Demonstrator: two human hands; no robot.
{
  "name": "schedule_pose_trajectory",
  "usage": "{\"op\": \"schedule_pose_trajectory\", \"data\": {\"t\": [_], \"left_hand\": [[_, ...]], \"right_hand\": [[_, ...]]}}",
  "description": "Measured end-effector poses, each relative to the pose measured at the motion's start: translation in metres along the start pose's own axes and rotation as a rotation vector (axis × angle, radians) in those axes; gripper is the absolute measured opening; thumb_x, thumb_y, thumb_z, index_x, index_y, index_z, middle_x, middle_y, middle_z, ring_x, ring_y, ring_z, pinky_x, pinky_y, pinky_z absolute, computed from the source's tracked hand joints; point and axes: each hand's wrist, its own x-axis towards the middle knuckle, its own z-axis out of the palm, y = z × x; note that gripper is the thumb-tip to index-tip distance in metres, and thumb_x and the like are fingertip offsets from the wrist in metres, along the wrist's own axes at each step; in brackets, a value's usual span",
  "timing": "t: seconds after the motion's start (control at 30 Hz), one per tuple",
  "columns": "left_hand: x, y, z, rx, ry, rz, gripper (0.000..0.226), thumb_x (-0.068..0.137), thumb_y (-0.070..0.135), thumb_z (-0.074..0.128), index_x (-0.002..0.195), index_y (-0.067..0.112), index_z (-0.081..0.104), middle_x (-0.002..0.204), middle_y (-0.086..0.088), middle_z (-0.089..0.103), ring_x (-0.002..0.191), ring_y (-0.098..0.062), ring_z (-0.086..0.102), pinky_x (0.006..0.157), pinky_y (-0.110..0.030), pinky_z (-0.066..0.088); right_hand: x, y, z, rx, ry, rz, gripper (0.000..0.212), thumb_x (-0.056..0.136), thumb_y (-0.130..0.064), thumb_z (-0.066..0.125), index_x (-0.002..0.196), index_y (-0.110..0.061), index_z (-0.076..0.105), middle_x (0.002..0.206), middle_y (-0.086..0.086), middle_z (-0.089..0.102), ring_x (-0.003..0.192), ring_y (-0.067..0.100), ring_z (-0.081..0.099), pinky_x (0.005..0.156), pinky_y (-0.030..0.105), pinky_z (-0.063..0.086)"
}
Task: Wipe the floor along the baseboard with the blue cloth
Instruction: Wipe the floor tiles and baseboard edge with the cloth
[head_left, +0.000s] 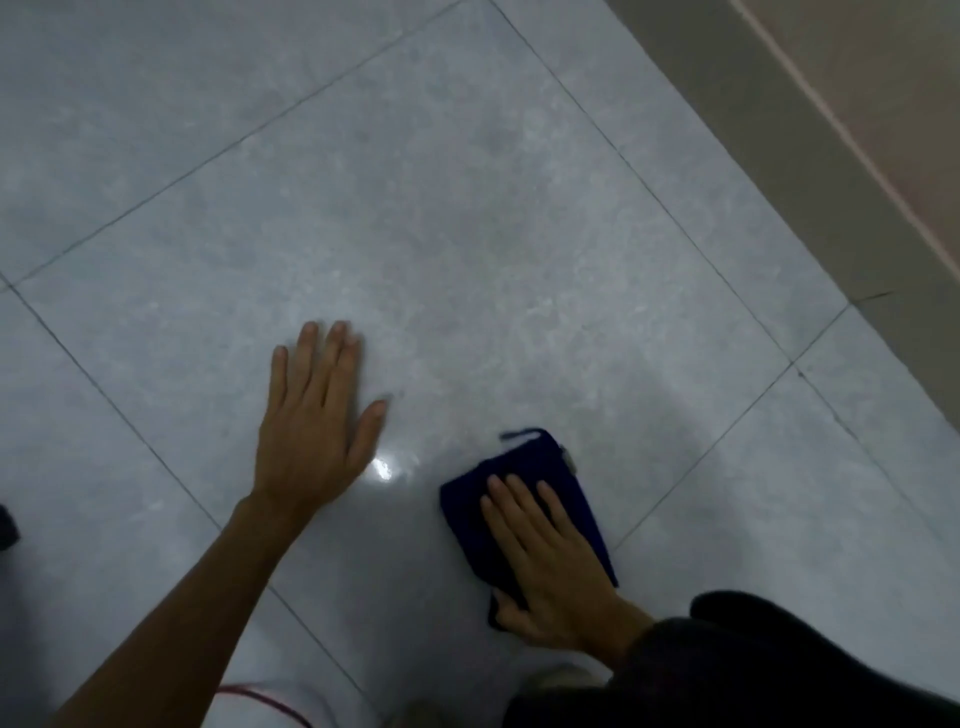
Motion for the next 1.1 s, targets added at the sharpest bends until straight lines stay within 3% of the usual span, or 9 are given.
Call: {"op": "schedule_pose_trajectory", "data": {"t": [0.1,0.3,0.47,0.6,0.67,0.73,0.87,0.97,1.1], "left_hand": [[-0.012,0.018,0.002,0.001,-0.053,0.061,0.074,0.103,0.051,0.035,0.158,0.002,0.027,0.168,-0.016,0.021,0.158,-0.033,0.011,0.127,-0.056,0.014],[-0.015,0.026,0.017,-0.032,-0.036,0.044,0.071,0.103,0.045,0.04,0.156,-0.001,0.03,0.166,-0.018,0.024,0.157,-0.034,0.014,0.127,-0.056,0.016],[-0.001,0.037,0.025,-0.03,0.008,0.071,0.066,0.106,0.044,0.038,0.153,-0.003,0.037,0.162,-0.022,0.031,0.154,-0.036,0.023,0.126,-0.056,0.02],[0.018,0.063,0.025,-0.116,0.052,0.121,0.056,0.106,0.035,0.042,0.146,-0.005,0.047,0.152,-0.024,0.046,0.144,-0.038,0.042,0.12,-0.054,0.033],[0.023,0.074,0.023,-0.162,0.101,0.132,0.048,0.103,0.031,0.05,0.137,-0.004,0.055,0.14,-0.022,0.057,0.13,-0.036,0.054,0.11,-0.049,0.043],[0.019,0.087,0.022,-0.158,0.149,0.147,0.038,0.098,0.029,0.058,0.123,0.001,0.062,0.124,-0.018,0.063,0.112,-0.032,0.06,0.094,-0.04,0.047],[0.02,0.108,0.029,-0.08,0.108,0.108,0.044,0.09,0.05,0.065,0.107,0.01,0.066,0.104,-0.009,0.064,0.091,-0.026,0.059,0.074,-0.033,0.041],[0.031,0.12,0.03,0.039,0.037,-0.088,0.067,0.073,0.077,0.065,0.1,0.015,0.062,0.097,-0.005,0.061,0.085,-0.024,0.056,0.069,-0.036,0.042],[0.034,0.129,0.026,0.055,-0.005,-0.258,0.073,0.068,0.085,0.062,0.096,0.018,0.058,0.095,-0.002,0.059,0.084,-0.022,0.054,0.071,-0.036,0.04]], "right_hand": [[0.007,0.051,-0.006,0.035,0.029,0.091,0.094,0.085,-0.048,0.053,0.159,-0.003,0.02,0.17,0.014,0.006,0.157,0.031,0.009,0.123,0.059,0.014],[0.182,0.111,-0.055,0.034,0.172,0.457,0.089,0.092,-0.053,0.035,0.159,0.001,0.014,0.168,0.023,0.011,0.156,0.039,0.009,0.126,0.056,0.004],[0.167,0.055,-0.039,0.107,0.193,0.234,0.089,0.094,-0.054,0.042,0.159,0.002,0.017,0.168,0.022,0.008,0.157,0.036,0.007,0.126,0.055,0.004],[0.159,0.065,-0.045,0.338,0.23,0.177,0.078,0.099,-0.053,0.044,0.157,-0.003,0.029,0.168,0.016,0.017,0.156,0.03,0.014,0.128,0.046,0.001],[0.155,0.079,-0.057,0.513,0.264,0.177,0.067,0.102,-0.043,0.047,0.153,-0.001,0.038,0.164,0.015,0.029,0.152,0.024,0.025,0.127,0.031,0.001],[0.153,0.093,-0.068,0.587,0.298,0.187,0.054,0.103,-0.025,0.051,0.149,0.002,0.043,0.156,0.016,0.044,0.143,0.023,0.04,0.126,0.026,0.016],[0.174,0.118,-0.08,0.471,0.322,0.12,0.044,0.095,0.003,0.055,0.139,0.0,0.057,0.135,0.02,0.062,0.117,0.032,0.063,0.101,0.044,0.053],[0.194,0.136,-0.08,0.332,0.201,-0.083,0.053,0.089,0.01,0.064,0.138,-0.01,0.06,0.137,0.023,0.054,0.106,0.033,0.062,0.083,0.036,0.057],[0.211,0.147,-0.094,0.289,0.101,-0.147,0.042,0.09,0.004,0.07,0.129,-0.012,0.068,0.131,0.02,0.053,0.09,0.027,0.063,0.073,0.03,0.055]]}}
